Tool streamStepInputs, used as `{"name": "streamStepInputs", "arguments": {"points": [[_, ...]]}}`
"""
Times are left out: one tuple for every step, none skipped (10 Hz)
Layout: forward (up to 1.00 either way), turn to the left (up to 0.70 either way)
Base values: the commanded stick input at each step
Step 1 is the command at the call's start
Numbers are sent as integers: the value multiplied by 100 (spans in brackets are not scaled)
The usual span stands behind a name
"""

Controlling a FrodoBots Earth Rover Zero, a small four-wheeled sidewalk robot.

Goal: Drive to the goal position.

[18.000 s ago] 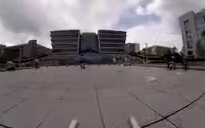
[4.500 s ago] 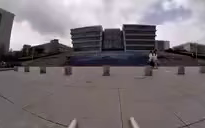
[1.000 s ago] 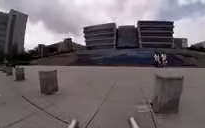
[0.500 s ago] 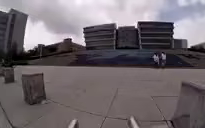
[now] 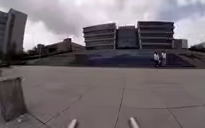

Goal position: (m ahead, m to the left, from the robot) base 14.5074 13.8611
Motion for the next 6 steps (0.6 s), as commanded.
{"name": "streamStepInputs", "arguments": {"points": [[100,40],[100,40],[100,40],[100,40],[100,39],[100,26]]}}
